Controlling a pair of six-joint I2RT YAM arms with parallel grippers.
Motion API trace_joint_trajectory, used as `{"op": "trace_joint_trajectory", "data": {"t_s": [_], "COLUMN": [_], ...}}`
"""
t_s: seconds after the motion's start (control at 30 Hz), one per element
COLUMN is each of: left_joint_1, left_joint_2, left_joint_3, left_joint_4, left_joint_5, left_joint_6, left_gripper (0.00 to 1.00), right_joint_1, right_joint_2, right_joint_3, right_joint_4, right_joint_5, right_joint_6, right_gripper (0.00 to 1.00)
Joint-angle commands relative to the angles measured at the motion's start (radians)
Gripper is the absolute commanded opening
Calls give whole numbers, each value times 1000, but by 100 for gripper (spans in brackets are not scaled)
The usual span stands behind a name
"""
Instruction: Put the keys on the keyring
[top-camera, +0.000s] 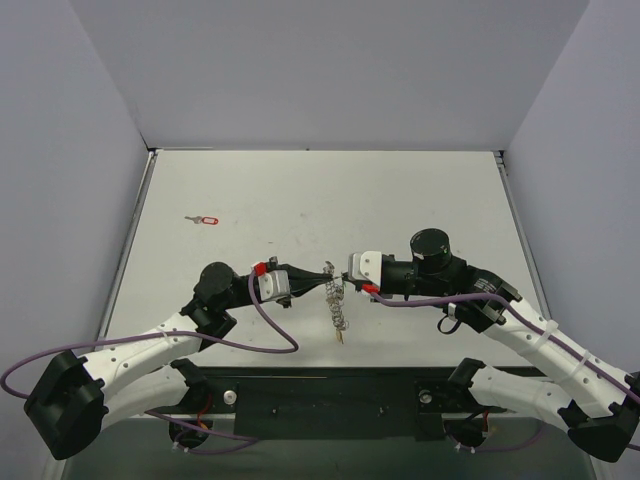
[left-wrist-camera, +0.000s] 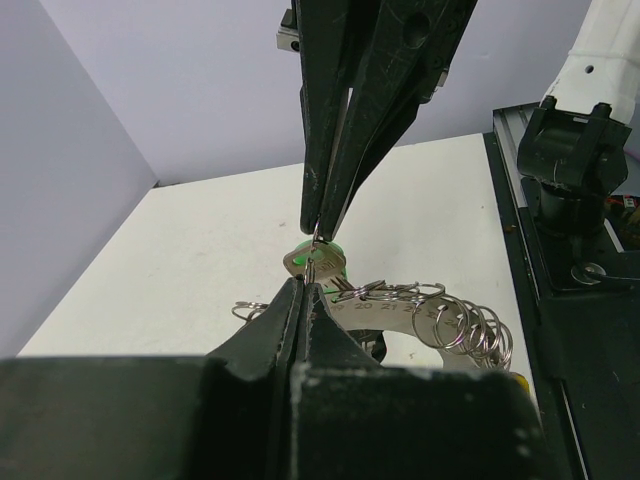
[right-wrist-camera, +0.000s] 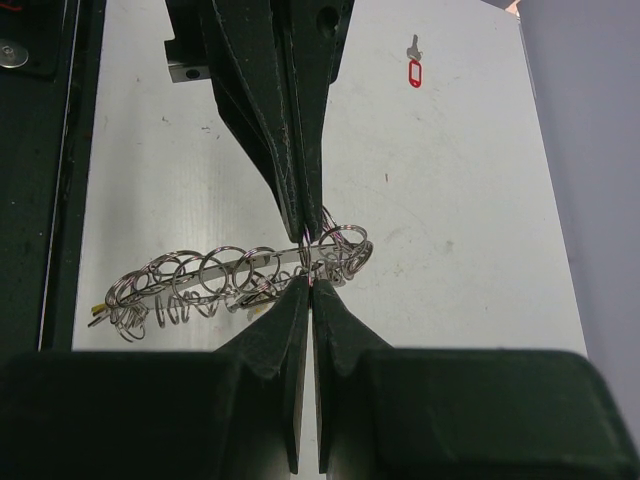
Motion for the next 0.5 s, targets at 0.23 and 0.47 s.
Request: {"op": "trace_joint_trajectory", "data": {"t_s": [0.23,0.47], "left_joint_1": [-5,-5], "left_joint_2": [-25,-28], "left_joint_3": [5,4], "left_joint_4": [90,94], "left_joint_5": [4,7], "left_joint_6": [9,6], "left_gripper": [0,0], "right_joint_1": [8,7], "right_joint_2": [8,11], "right_joint_3": [5,4], "right_joint_4": [38,46], "right_joint_5": [-27,-24], "right_joint_6": [12,9], "right_gripper": [0,0]}}
